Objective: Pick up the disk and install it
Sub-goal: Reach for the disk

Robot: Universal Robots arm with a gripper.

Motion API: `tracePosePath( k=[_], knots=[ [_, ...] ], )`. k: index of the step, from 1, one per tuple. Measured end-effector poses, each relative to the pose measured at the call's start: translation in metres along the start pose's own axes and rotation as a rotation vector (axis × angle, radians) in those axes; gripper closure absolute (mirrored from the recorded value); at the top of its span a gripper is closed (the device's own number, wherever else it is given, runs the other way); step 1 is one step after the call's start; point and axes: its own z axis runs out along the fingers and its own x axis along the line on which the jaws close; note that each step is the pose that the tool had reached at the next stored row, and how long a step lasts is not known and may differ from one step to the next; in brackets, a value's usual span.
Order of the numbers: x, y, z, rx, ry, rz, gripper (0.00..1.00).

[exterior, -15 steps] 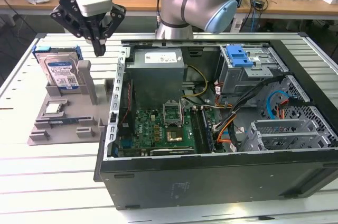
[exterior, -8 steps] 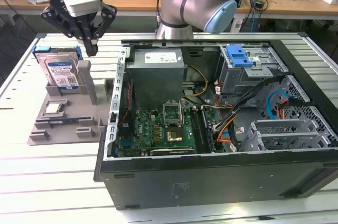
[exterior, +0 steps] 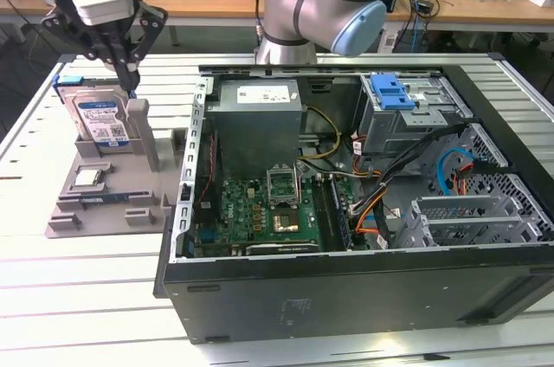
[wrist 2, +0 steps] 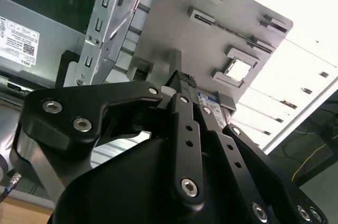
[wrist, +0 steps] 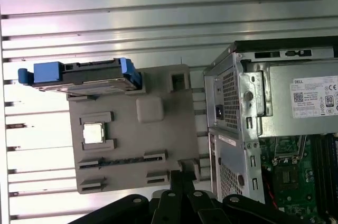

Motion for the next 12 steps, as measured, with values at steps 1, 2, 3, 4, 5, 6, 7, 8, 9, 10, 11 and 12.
tracePosePath(
  k=[1,2,3,4,5,6,7,8,9,10,11,12],
  knots=[
    [0.0031,0.0001,0.0,0.0,0.0,0.0,0.9],
    [0.0052,0.0002,-0.0001,0.0,0.0,0.0,0.9],
    [0.0082,0.0003,-0.0001,0.0,0.0,0.0,0.9],
    [0.0103,0.0004,-0.0002,0.0,0.0,0.0,0.9],
    [0.0129,0.0005,-0.0002,0.0,0.0,0.0,0.9],
    [0.0146,0.0006,-0.0002,0.0,0.0,0.0,0.9],
    [0.0166,0.0007,-0.0002,0.0,-0.0001,0.0,0.9],
    [0.0184,0.0009,-0.0002,0.0,-0.0001,0.0,0.9],
    [0.0218,0.0013,-0.0003,0.0,0.0,0.0,0.9],
    [0.025,0.0018,-0.0003,0.0,0.0,0.0,0.9],
    [0.0266,0.0021,-0.0002,0.0,0.0,0.0,0.9],
    [0.0281,0.0024,-0.0002,0.0,-0.0001,0.0,0.9]
  ],
)
